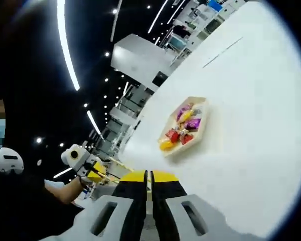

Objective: Place the target food into the container with the food tongs after gripping and lifting it, then release it inside without dropping or visibly crushing the food.

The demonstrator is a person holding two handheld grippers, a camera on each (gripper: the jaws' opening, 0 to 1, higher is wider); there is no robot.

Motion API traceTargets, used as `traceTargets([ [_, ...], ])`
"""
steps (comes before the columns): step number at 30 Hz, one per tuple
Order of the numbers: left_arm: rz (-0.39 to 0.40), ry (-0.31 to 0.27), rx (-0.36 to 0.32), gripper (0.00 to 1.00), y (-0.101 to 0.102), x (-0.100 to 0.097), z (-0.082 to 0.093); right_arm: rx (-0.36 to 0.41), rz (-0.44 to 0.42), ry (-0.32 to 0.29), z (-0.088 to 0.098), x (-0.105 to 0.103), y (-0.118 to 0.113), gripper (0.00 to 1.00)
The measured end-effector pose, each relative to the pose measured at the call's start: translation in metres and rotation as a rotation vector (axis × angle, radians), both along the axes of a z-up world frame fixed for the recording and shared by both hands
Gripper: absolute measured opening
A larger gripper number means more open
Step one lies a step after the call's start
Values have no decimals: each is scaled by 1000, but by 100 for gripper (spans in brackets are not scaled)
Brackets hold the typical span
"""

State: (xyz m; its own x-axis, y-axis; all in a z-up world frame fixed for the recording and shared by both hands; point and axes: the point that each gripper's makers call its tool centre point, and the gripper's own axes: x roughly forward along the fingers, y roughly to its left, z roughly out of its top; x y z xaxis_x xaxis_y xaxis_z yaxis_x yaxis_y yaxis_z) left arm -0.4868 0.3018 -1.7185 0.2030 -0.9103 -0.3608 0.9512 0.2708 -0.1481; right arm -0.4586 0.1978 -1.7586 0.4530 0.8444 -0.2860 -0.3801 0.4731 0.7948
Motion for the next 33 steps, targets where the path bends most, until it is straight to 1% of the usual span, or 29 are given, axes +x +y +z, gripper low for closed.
traceTargets([
  [1, 0, 10, 25, 0, 3, 3, -11, -14, -4, 13, -6, 0, -1, 2],
  [2, -8, 18, 65, 0, 6, 7, -28, -32, 0, 36, -13, -2, -3, 2],
  [3, -13, 20, 83, 0, 8, 9, -37, -39, 3, 38, -16, -3, -2, 2],
  [4, -11, 23, 84, 0, 8, 13, -43, -39, 5, 31, -16, -2, -1, 2],
  [5, 0, 35, 54, 0, 13, 16, -41, -44, 14, 40, -18, -3, 1, 2],
  [6, 26, 73, 22, 0, 14, 21, -36, -45, 20, 40, -18, -4, 3, 2],
  [7, 15, 46, 44, 0, 17, 24, -38, -42, 23, 40, -19, -1, 1, 2],
  [8, 14, 30, 49, 0, 18, 26, -39, -42, 26, 38, -19, 0, 3, 2],
  [10, 8, 32, 55, 0, 20, 26, -43, -55, 43, 40, -23, 1, 9, 2],
  [11, 0, 18, 81, 0, 24, 27, -50, -86, 55, 43, -28, 1, 10, 2],
  [12, -10, 10, 111, 0, 28, 27, -57, -160, 79, 29, -37, 3, 10, 2],
  [13, -31, -6, 160, 0, 33, 26, -68, -209, 102, 16, -43, 4, 10, 2],
  [15, -48, 2, 201, 0, 38, 23, -83, -307, 138, -4, -55, 4, 15, 2],
  [16, -70, 2, 238, 0, 41, 19, -98, -356, 175, -16, -62, 1, 20, 2],
  [17, -85, 24, 259, 0, 44, 15, -106, -383, 200, -28, -65, -1, 23, 2],
  [18, -76, 25, 256, 0, 43, 15, -116, -424, 226, -38, -71, -3, 25, 2],
  [19, -79, 31, 256, 0, 44, 13, -120, -454, 241, -41, -74, -5, 24, 2],
  [20, -70, 36, 256, 0, 44, 13, -127, -502, 267, -75, -76, -6, 21, 2],
  [22, -47, 40, 247, 0, 45, 16, -130, -544, 269, -127, -74, -4, 16, 2],
  [23, -32, 55, 211, 0, 44, 17, -128, -553, 236, -159, -70, 1, 12, 2],
  [25, 19, 99, 186, 2, 47, 20, -127, -546, 192, -175, -65, 6, 4, 2],
  [26, 51, 155, 179, 3, 50, 19, -127, -522, 137, -170, -60, 11, -2, 2],
  [27, 82, 197, 164, 6, 53, 20, -124, -494, 87, -172, -54, 15, -8, 2],
  [28, 90, 179, 140, 13, 54, 22, -117, -486, 65, -175, -51, 16, -12, 4],
  [29, 125, 149, 103, 21, 57, 27, -105, -500, 37, -220, -44, 19, -19, 12],
  [30, 150, 142, 83, 32, 60, 29, -98, -514, 16, -266, -37, 21, -22, 20],
  [31, 188, 137, 68, 41, 65, 32, -90, -519, -4, -302, -31, 22, -25, 30],
  [32, 255, 144, 52, 51, 73, 36, -80, -523, -37, -362, -19, 21, -27, 43],
  [33, 311, 138, 49, 67, 80, 39, -73, -545, -57, -401, -13, 20, -30, 56],
])
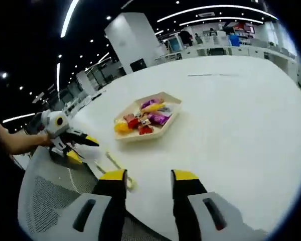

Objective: Place the target food into the container with the food tongs after gripping and lifting it, then release it inside without dropping or visibly crushing the food.

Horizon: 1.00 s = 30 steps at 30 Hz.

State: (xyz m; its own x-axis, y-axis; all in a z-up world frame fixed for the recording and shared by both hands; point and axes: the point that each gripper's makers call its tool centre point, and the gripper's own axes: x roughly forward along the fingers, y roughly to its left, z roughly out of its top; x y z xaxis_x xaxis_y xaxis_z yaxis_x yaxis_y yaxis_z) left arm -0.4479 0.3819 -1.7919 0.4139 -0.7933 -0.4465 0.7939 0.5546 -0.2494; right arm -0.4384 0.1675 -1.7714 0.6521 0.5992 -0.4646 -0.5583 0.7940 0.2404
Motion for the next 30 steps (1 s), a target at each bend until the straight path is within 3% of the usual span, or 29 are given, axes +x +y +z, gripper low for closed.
traceTargets([
  [1, 79, -89, -4, 80, 10, 7, 17, -45, -33, -35, 5, -4, -6, 71],
  [2, 105, -121, -1, 91, 13, 9, 23, -57, -40, -55, 8, -9, -7, 91],
  [3, 169, -205, 2, 99, 22, 11, 38, -90, -20, -86, 11, -18, -6, 100],
  [4, 190, -257, 43, 96, 31, 10, 46, -145, -19, -107, 11, -21, -10, 97],
  [5, 244, -267, 94, 100, 40, 5, 47, -180, -23, -124, 11, -25, -10, 100],
  [7, 265, -277, 138, 99, 47, -5, 45, -245, -5, -153, 7, -33, -9, 100],
  [11, 282, -225, 154, 100, 52, -26, 27, -220, -31, -161, -1, -38, 0, 100],
  [13, 307, -238, 172, 100, 58, -23, 19, -263, -48, -258, 14, -30, -9, 100],
  [14, 352, -207, 107, 100, 59, -20, 24, -254, -49, -297, 20, -30, -9, 100],
  [17, 359, -241, 121, 100, 63, -20, 26, -162, -97, -244, 17, -44, -20, 100],
  [19, 361, -251, 106, 100, 62, -21, 29, -201, -116, -247, 7, -53, -36, 100],
  [20, 369, -251, 89, 100, 61, -20, 30, -134, -191, -202, 7, -52, -40, 100],
  [22, 351, -241, 67, 99, 57, -22, 28, -33, -186, -236, 16, -47, -29, 100],
  [24, 364, -244, 37, 99, 59, -19, 30, -110, -135, -280, 17, -44, -26, 100],
  [26, 359, -254, 38, 99, 57, -20, 31, -158, -76, -257, 10, -47, -21, 100],
  [30, 340, -257, 53, 99, 53, -21, 29, -141, -72, -252, 9, -47, -18, 100],
])
